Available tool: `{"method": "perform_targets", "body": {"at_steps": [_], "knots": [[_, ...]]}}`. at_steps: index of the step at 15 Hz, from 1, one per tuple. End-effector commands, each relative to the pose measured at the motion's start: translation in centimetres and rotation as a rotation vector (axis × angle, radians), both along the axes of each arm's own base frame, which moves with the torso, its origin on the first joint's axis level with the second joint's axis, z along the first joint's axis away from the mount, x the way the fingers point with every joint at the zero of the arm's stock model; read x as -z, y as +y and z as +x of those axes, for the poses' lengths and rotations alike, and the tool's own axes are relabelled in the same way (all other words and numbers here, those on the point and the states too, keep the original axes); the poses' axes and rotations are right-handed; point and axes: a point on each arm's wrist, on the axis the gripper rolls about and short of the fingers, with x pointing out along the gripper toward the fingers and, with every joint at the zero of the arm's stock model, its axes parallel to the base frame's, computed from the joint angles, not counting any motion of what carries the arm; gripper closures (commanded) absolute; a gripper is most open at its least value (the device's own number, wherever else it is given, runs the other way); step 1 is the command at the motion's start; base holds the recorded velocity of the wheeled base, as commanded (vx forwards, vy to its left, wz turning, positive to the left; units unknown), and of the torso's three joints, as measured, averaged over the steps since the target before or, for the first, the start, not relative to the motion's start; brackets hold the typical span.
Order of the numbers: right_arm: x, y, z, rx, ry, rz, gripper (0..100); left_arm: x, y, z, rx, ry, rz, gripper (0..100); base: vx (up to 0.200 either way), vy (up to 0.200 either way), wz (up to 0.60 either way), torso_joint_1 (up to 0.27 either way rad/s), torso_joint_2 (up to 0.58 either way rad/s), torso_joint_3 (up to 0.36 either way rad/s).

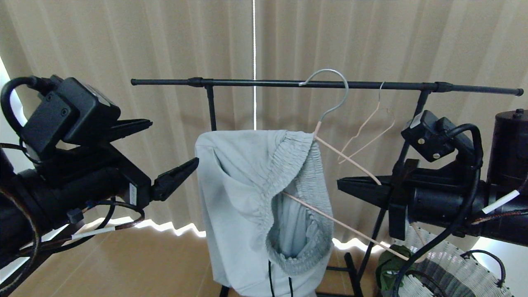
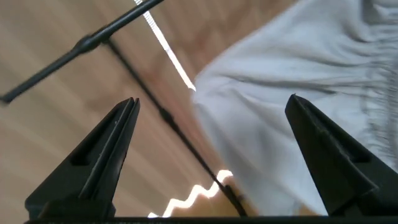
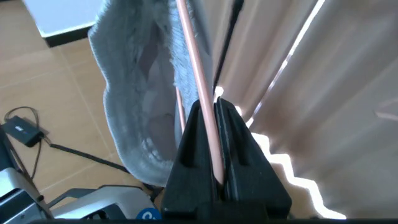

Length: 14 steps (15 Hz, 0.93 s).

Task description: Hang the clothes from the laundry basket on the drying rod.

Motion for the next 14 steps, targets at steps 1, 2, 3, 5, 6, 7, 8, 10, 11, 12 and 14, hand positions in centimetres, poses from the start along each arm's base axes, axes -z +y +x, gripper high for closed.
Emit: {"method": "perform_targets", "body": {"at_steps": [1, 2, 3, 5, 6, 7, 8, 10, 11, 12, 14], "knots": [[0.0, 0.2, 0.2, -0.021, -0.005, -0.006, 100, 0.1, -0.2, 0.3, 0.027, 0.002, 0.015, 0, 0.0, 0.0, 0.0, 0.0, 0.0, 0.0], [0.3, 0.4, 0.5, -0.034, 0.003, -0.011, 100, 0.6, -0.5, 0.6, 0.053, 0.003, 0.056, 0, 0.0, 0.0, 0.0, 0.0, 0.0, 0.0], [0.4, 0.6, 0.6, -0.049, 0.008, -0.011, 100, 1.0, -0.9, 1.2, 0.073, 0.002, 0.096, 0, 0.0, 0.0, 0.0, 0.0, 0.0, 0.0], [0.4, 1.3, 0.6, -0.089, 0.009, -0.006, 100, 1.1, -1.7, 2.5, 0.111, -0.011, 0.144, 0, 0.0, 0.0, 0.0, 0.0, 0.0, 0.0], [0.3, 2.0, 0.3, -0.12, 0.006, -0.004, 100, 1.1, -2.2, 3.2, 0.12, -0.016, 0.162, 0, 0.0, 0.0, 0.0, 0.0, 0.0, 0.0], [0.2, 2.3, 0.1, -0.136, 0.005, -0.004, 100, 1.0, -2.7, 3.7, 0.127, -0.015, 0.164, 0, 0.0, 0.0, 0.0, 0.0, 0.0, 0.0], [0.2, 2.4, 0.0, -0.143, 0.005, -0.004, 100, 1.1, -2.8, 3.9, 0.129, -0.015, 0.166, 0, 0.0, 0.0, 0.0, 0.0, 0.0, 0.0], [0.2, 3.1, -0.8, -0.184, 0.005, -0.004, 100, 1.2, -3.1, 4.3, 0.131, -0.01, 0.17, 0, 0.0, 0.0, 0.0, 0.0, 0.0, 0.0], [0.2, 3.2, -0.9, -0.192, 0.005, -0.003, 100, 1.2, -3.1, 4.4, 0.131, -0.009, 0.17, 0, 0.0, 0.0, 0.0, 0.0, 0.0, 0.0], [0.1, 3.5, -1.3, -0.21, 0.004, -0.002, 100, 1.2, -3.1, 4.4, 0.131, -0.012, 0.169, 0, 0.0, 0.0, 0.0, 0.0, 0.0, 0.0], [0.2, 3.9, -1.7, -0.233, 0.005, -0.003, 100, 1.2, -3.1, 4.3, 0.132, -0.012, 0.169, 0, 0.0, 0.0, 0.0, 0.0, 0.0, 0.0]]}}
